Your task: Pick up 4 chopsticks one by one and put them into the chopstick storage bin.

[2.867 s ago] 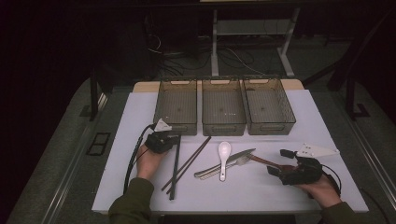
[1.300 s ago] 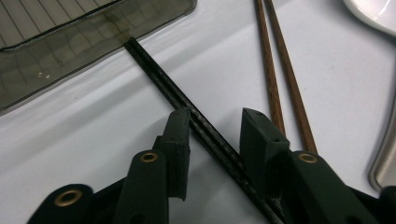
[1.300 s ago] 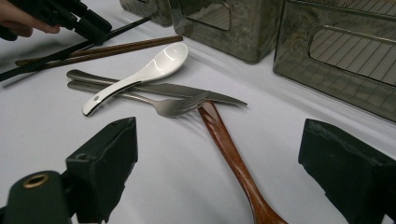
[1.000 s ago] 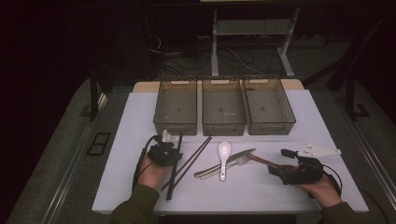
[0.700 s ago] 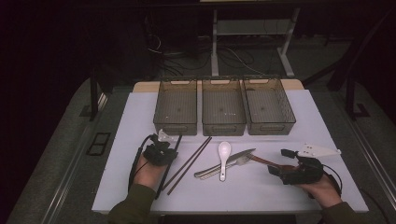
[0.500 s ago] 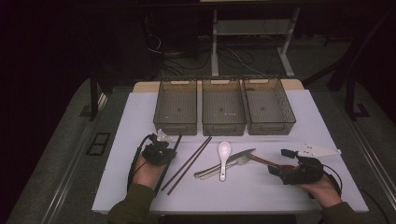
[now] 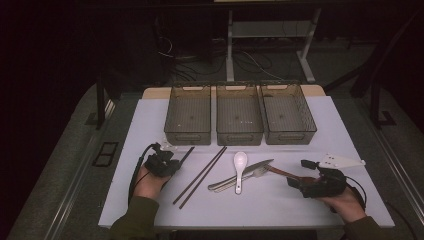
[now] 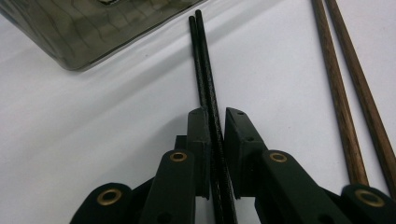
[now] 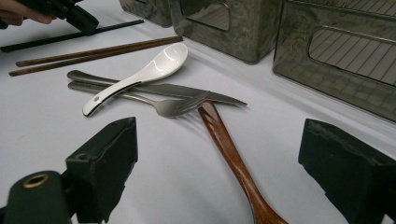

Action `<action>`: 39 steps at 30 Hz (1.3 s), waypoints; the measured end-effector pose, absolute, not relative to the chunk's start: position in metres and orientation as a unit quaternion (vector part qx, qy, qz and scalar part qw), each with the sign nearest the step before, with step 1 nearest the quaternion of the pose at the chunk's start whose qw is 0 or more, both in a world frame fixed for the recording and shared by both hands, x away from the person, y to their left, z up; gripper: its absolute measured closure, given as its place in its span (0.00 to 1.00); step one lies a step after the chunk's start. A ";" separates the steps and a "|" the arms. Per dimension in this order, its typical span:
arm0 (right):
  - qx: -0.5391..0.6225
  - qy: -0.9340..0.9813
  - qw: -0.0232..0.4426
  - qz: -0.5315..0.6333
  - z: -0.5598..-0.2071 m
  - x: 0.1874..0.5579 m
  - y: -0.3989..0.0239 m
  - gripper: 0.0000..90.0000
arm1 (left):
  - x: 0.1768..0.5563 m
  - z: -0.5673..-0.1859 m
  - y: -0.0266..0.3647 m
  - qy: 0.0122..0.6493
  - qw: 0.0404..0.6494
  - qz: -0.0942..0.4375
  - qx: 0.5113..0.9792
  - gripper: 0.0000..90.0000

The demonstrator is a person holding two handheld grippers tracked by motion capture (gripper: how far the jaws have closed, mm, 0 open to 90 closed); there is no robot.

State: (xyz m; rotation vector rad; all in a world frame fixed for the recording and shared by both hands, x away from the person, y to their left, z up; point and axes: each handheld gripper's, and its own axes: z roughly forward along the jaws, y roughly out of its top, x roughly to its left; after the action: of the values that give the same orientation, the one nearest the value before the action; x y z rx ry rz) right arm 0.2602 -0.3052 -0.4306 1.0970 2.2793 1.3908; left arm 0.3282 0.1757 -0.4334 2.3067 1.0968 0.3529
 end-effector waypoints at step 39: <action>0.370 0.789 0.128 0.473 -0.432 0.258 -0.304 0.13 | 0.261 -0.423 0.232 0.418 0.378 0.123 0.817 0.85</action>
State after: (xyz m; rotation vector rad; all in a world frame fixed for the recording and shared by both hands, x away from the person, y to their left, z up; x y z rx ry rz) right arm 0.2583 -0.3039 -0.4317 1.0759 2.2963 1.3754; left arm 0.2614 0.2321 -0.4232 2.0871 1.0678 0.3141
